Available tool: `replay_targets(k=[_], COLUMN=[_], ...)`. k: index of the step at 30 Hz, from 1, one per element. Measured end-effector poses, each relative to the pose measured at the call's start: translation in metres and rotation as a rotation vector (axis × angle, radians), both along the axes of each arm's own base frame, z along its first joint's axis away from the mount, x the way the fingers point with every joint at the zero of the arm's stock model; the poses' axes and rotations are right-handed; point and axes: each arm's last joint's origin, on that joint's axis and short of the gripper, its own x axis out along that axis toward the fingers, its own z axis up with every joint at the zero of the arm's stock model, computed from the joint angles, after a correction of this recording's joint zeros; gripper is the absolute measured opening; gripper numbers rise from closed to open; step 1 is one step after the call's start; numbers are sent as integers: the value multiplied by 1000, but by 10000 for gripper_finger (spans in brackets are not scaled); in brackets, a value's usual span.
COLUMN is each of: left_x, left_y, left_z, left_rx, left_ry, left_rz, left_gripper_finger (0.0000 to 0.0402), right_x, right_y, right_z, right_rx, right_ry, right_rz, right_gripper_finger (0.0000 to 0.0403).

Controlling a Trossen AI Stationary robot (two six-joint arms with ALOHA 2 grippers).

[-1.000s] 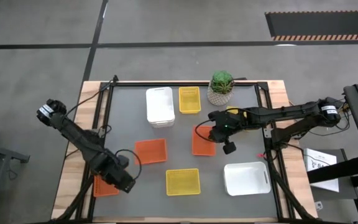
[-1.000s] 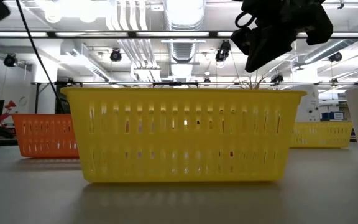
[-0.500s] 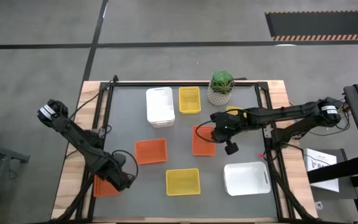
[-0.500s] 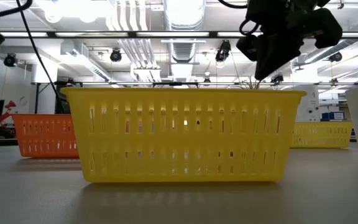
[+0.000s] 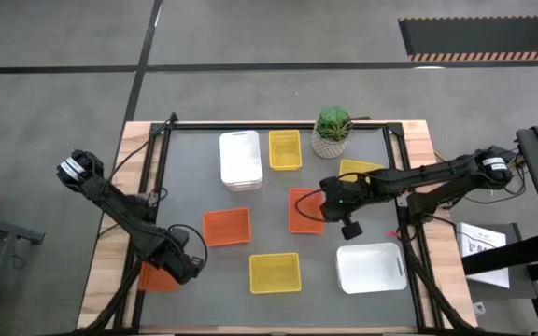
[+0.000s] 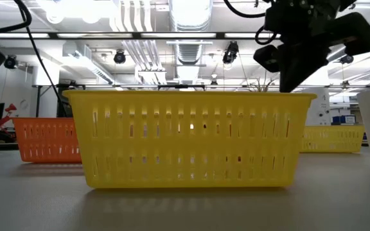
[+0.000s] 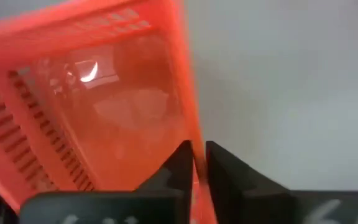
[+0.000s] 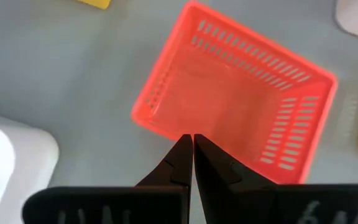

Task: Stack baskets by color
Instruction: Stack the left orange bin on top of the right orange bin

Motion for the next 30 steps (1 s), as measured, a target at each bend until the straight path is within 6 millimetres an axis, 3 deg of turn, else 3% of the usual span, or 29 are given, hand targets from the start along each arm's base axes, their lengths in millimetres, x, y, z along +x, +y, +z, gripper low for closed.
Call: replay_targets(k=[6,10,17,23,30], left_x=[0,3,6,19,41], left_y=[0,-1,4,12,30], left_z=[2,17,71,116,152], left_rx=[1,12,149,275,415], left_ry=[6,-11,-17,-235,-469], left_rz=[27,25,44,18,-61], left_gripper_finger=[3,2,1,0,0], right_x=[-8,-20,-38,-54,-66], right_y=[12,20,33,32,26], right_z=[-9,-13,-6,-7,-8], right_rx=[-8,-50,-10,-17,-55], right_ry=[29,17,-154,-277,-348], right_rz=[-17,-47,-47,-58,-97], right_gripper_finger=[9,9,9,9,9])
